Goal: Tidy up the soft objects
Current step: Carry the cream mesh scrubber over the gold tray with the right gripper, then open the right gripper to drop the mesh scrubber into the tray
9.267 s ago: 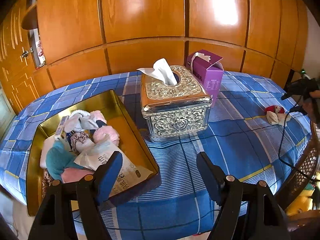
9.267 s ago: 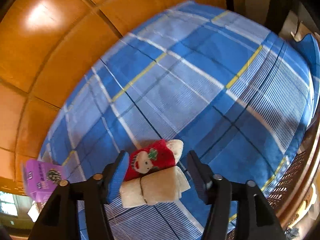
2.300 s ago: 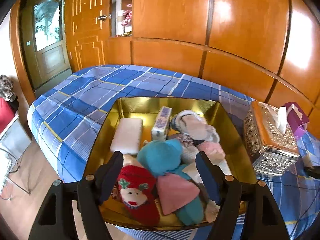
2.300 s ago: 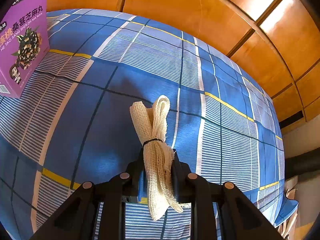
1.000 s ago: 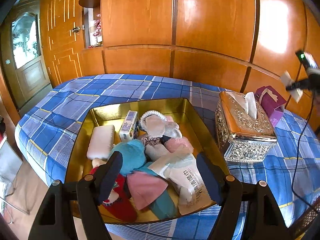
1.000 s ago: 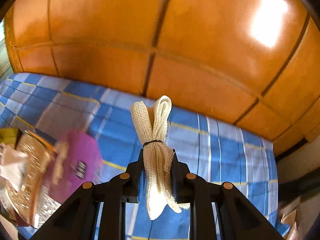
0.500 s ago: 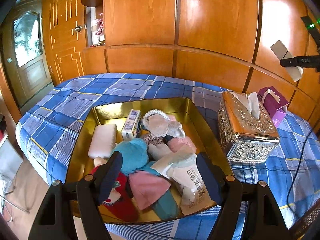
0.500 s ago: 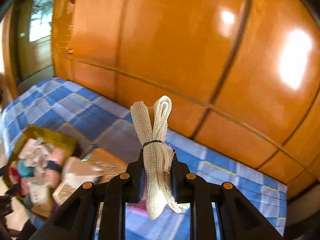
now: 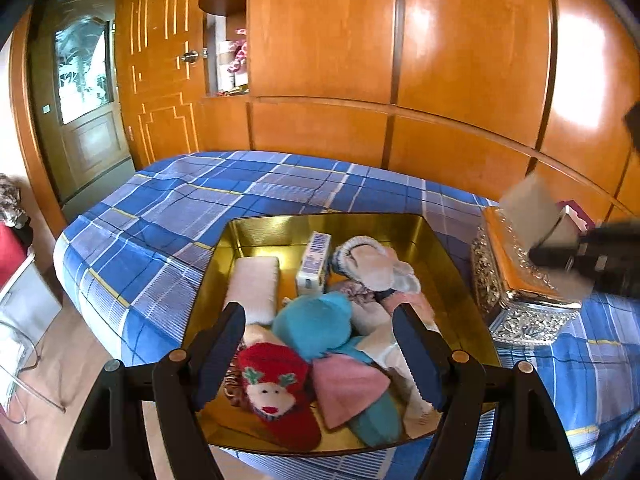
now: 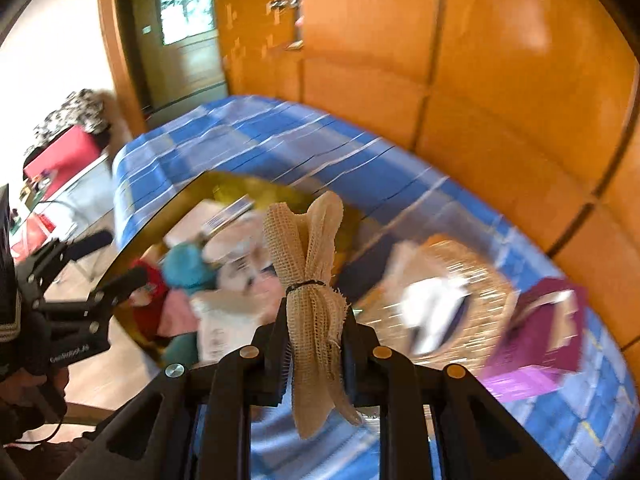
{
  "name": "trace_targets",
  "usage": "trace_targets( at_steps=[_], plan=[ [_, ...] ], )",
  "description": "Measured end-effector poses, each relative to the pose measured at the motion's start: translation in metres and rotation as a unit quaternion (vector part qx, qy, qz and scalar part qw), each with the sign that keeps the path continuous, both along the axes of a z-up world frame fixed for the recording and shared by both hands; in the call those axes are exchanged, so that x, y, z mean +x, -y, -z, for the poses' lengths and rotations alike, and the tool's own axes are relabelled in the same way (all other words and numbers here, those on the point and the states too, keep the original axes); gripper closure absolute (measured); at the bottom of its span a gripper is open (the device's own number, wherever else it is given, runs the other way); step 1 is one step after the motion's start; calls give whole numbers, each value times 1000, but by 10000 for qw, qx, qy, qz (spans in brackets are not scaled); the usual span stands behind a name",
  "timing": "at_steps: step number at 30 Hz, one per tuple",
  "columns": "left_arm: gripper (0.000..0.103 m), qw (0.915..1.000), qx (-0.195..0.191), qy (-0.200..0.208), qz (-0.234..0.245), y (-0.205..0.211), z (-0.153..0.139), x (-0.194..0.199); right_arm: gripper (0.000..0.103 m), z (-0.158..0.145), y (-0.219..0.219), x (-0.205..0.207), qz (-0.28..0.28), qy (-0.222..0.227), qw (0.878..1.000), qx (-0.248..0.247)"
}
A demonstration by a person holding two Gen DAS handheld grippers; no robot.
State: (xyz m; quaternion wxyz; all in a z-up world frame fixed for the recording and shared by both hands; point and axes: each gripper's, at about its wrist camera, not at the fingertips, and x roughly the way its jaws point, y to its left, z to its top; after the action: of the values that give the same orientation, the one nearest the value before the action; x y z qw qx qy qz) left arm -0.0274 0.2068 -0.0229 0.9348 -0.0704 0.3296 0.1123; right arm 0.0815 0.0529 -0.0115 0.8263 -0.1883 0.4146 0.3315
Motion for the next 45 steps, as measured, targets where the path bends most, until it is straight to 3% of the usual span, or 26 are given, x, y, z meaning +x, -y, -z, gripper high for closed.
trace_targets(
  at_steps=[8,19,27,34,45],
  plan=[
    [26,9998,-100,54,-164,-12,0,-1,83,39,-51,-9,-408,-230,9987,-212],
    [26,9993,-243,40,-271,-24,3,0,86,94,-85,47,246,-185,9938,-1071],
    [26,9992,-257,6,-311,-26,6,0,82,95,-89,38,226,149,9934,-1119],
    [25,9994,-210,10,-270,-19,5,-1,58,75,-74,20,256,343,9960,-790],
    [24,9997,-164,29,-176,-11,4,-1,55,50,-43,-4,660,780,9939,-424]
  ],
)
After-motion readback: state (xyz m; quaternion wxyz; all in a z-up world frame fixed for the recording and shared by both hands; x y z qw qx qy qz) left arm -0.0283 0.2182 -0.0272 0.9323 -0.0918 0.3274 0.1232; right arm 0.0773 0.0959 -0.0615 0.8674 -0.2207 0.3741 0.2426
